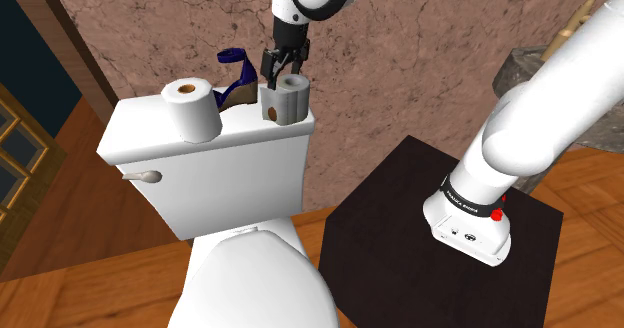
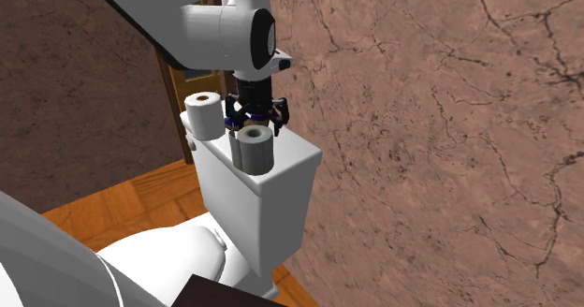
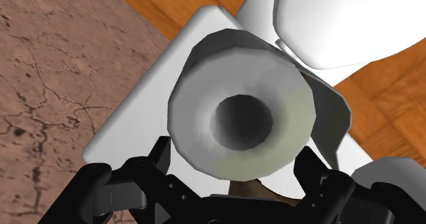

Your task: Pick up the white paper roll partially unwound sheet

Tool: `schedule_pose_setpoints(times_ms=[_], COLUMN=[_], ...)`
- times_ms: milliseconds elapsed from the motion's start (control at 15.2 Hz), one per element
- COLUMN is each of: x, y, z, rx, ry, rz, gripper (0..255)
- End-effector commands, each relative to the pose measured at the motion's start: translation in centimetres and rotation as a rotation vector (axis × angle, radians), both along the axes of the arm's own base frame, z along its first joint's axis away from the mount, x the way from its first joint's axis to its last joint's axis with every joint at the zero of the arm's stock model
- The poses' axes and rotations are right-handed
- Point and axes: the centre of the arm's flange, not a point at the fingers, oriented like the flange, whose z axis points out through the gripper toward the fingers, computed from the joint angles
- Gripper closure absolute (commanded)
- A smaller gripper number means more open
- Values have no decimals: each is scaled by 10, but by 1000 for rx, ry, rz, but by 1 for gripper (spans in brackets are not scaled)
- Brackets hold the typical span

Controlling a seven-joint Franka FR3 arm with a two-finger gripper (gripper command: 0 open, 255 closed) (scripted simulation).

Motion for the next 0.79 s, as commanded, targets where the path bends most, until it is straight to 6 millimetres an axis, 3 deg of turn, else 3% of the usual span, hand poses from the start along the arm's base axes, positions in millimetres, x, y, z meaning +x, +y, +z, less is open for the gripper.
schedule_pose_setpoints(times_ms=[0,66,132,726], x=[0,0,0,0], y=[0,0,0,0], z=[-4,-4,-4,-4], rx=[0,0,0,0], ry=[-1,-1,0,-1], rz=[0,0,0,0], gripper=[0,0,255,255])
